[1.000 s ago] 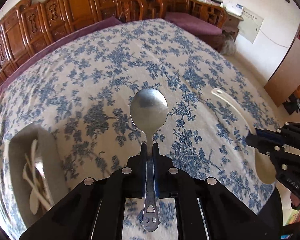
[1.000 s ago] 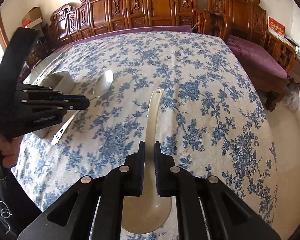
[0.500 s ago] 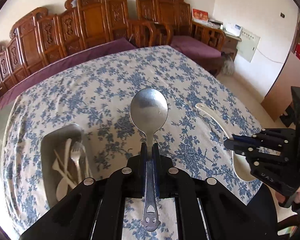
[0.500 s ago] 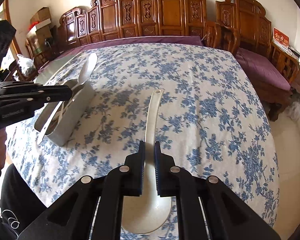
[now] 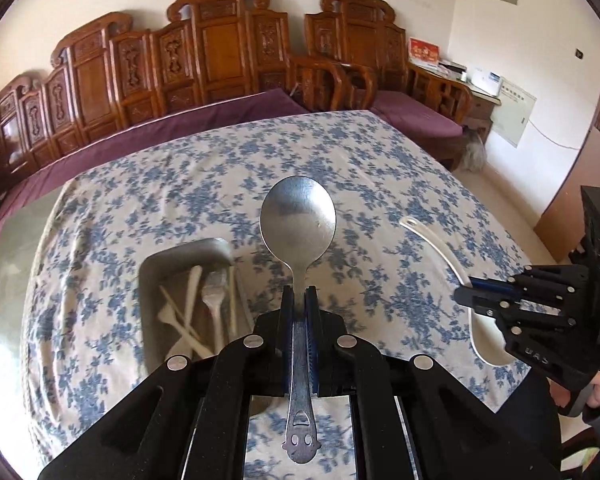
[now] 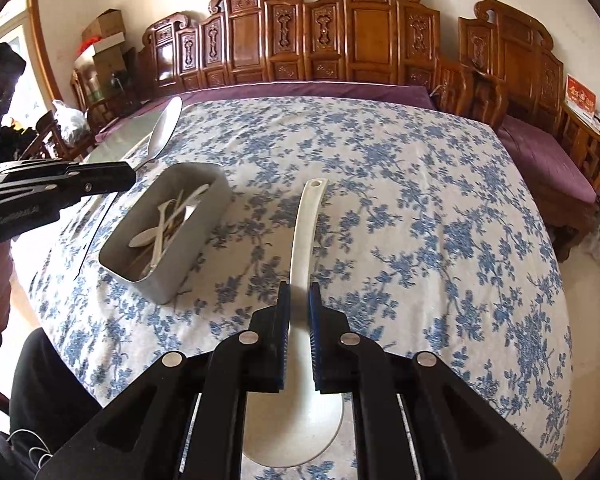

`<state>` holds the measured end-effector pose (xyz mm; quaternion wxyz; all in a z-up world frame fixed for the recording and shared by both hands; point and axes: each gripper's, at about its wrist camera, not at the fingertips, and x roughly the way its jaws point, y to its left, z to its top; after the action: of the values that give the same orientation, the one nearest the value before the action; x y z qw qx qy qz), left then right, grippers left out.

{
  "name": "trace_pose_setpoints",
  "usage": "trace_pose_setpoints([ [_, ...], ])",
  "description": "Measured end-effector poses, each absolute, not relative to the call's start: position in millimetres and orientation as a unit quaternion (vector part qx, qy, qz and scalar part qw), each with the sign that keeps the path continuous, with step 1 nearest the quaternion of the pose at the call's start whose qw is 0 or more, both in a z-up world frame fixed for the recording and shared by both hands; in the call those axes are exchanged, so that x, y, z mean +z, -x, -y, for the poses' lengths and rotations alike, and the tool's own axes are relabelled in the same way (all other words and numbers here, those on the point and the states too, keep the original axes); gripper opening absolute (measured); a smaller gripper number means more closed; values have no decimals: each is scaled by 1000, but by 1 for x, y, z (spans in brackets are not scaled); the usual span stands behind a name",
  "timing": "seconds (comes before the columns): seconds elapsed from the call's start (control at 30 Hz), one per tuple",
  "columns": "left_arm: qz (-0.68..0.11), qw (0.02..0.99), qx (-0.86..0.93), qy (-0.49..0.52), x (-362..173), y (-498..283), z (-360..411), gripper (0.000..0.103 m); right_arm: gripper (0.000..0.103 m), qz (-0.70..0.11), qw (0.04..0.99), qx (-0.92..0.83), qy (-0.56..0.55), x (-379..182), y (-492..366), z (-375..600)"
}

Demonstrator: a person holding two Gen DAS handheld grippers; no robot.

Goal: Organize utensils
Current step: 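Carry the metal spoon into the grey tray and open the left tool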

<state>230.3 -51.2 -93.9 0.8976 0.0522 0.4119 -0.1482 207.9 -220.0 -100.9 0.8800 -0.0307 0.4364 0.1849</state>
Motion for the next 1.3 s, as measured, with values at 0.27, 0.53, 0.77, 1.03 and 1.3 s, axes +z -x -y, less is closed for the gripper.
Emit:
trace_pose_setpoints([
  [0.27,-425,897,-115,-39,-110,-244,14,5,11,-438,877,195,31,-102,-207,206],
  [0.53,-451,888,-81,-30,-140,-268,-16,5,11,-444,873,200,33,-107,-211,200],
  [0.77,-473,878,-66,-25,-166,-284,-32,5,11,-454,867,203,32,-118,-219,197],
  [1.03,-496,866,-60,-19,-193,-308,-36,5,11,-463,861,210,28,-128,-228,188],
  [1.3,-524,849,-56,-20,-221,-320,-34,5,11,-469,856,216,29,-134,-235,182],
])
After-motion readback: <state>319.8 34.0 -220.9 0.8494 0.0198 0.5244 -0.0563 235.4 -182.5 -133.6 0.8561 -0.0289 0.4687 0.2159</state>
